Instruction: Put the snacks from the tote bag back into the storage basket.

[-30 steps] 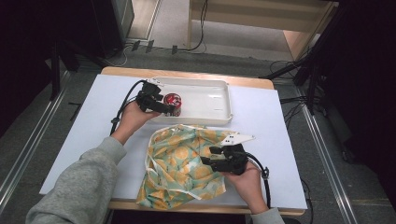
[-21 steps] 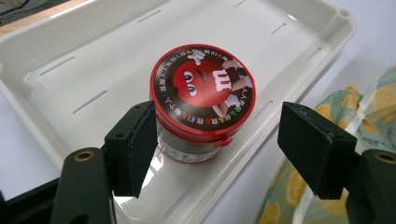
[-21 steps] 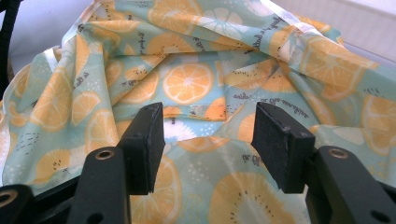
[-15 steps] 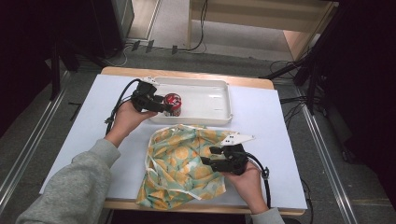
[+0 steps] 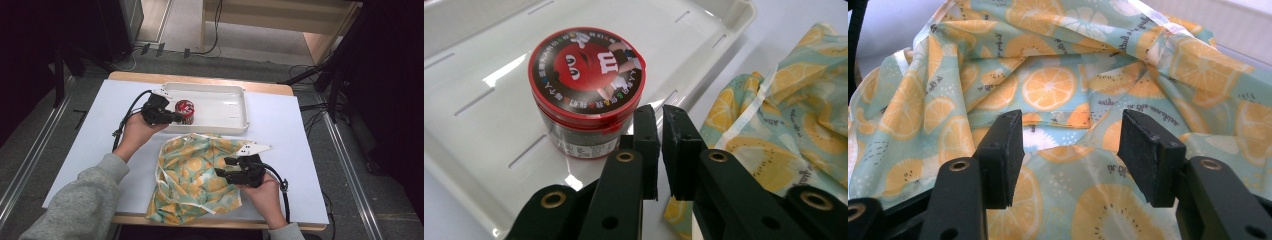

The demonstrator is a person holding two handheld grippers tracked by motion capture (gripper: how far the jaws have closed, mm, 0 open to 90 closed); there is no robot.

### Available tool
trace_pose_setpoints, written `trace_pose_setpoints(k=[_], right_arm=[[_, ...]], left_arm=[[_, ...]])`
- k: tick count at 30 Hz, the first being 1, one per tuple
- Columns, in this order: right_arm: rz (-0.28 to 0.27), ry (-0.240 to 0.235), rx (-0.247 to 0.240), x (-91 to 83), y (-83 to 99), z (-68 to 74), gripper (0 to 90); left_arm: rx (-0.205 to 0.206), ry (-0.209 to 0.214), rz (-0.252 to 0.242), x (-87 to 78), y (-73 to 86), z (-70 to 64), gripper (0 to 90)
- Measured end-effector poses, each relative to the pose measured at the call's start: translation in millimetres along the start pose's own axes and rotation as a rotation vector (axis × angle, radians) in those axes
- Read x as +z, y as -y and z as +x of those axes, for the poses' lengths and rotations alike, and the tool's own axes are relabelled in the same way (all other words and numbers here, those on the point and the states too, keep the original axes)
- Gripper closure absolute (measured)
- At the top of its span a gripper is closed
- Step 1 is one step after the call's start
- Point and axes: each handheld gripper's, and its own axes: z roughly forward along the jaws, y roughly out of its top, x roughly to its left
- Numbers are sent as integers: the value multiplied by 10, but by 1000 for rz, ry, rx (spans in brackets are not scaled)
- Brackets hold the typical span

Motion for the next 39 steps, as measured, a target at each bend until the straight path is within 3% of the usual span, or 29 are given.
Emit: trace_pose_setpoints(k=[13,39], right_arm=[[3,2,-2,3,3,3,448],[5,2,-2,16,0,13,448]], left_arm=[[-18,-8,5,147,50,17,900],[-36,-37,6,127,108,98,895]])
